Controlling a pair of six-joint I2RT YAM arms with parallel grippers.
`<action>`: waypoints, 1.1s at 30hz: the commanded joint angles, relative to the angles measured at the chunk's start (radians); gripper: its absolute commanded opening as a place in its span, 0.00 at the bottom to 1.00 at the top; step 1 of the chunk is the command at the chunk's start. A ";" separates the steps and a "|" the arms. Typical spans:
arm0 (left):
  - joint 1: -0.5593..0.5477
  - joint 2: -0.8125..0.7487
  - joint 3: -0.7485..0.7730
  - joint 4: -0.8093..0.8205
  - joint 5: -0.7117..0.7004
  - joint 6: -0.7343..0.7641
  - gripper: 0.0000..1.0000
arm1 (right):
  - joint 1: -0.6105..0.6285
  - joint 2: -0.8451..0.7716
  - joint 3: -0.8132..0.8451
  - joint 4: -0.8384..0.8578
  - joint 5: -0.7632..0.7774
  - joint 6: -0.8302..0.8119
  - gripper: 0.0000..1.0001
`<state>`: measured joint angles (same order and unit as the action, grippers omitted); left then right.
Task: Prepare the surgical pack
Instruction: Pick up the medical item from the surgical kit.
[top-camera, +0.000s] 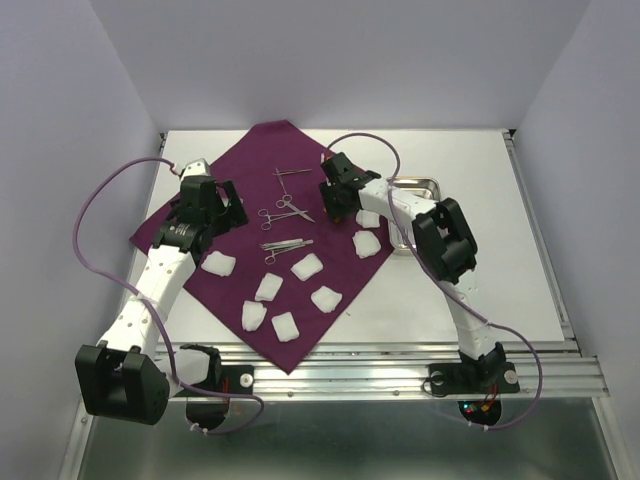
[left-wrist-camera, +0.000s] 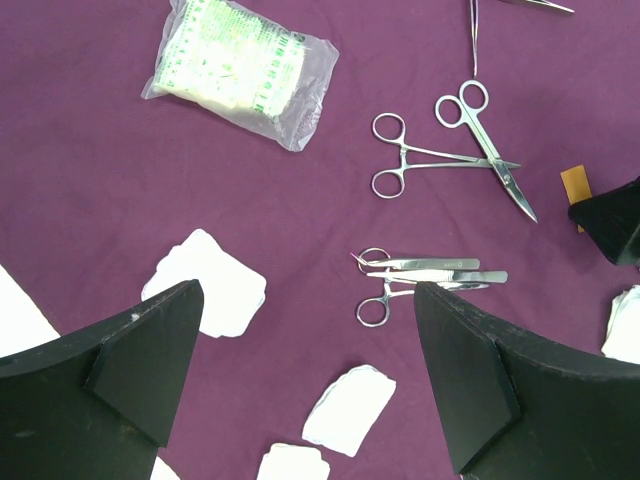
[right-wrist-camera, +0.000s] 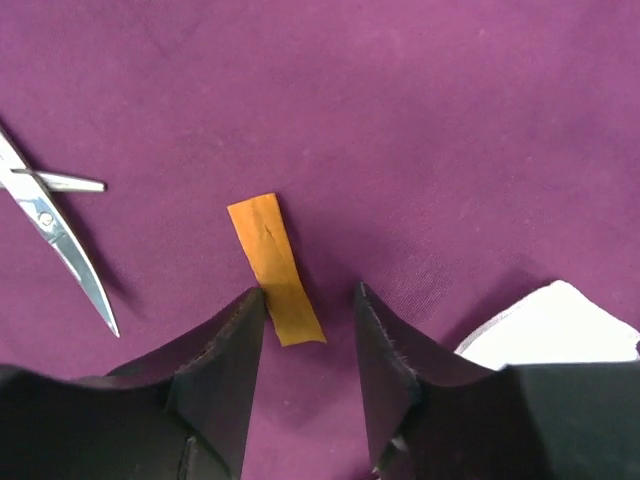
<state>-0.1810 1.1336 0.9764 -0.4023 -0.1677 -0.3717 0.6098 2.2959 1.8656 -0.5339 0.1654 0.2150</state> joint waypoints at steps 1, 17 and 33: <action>0.006 -0.021 -0.002 0.005 -0.023 0.010 0.99 | -0.001 0.014 0.038 0.011 -0.038 -0.009 0.44; 0.006 -0.008 0.004 0.008 -0.021 0.004 0.99 | -0.001 -0.097 -0.002 0.045 0.015 -0.020 0.01; 0.006 -0.008 0.001 0.011 -0.010 -0.001 0.99 | -0.157 -0.357 -0.232 0.129 0.100 0.015 0.01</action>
<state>-0.1810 1.1339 0.9764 -0.4019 -0.1696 -0.3721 0.5323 1.9957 1.6985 -0.4599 0.2256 0.2100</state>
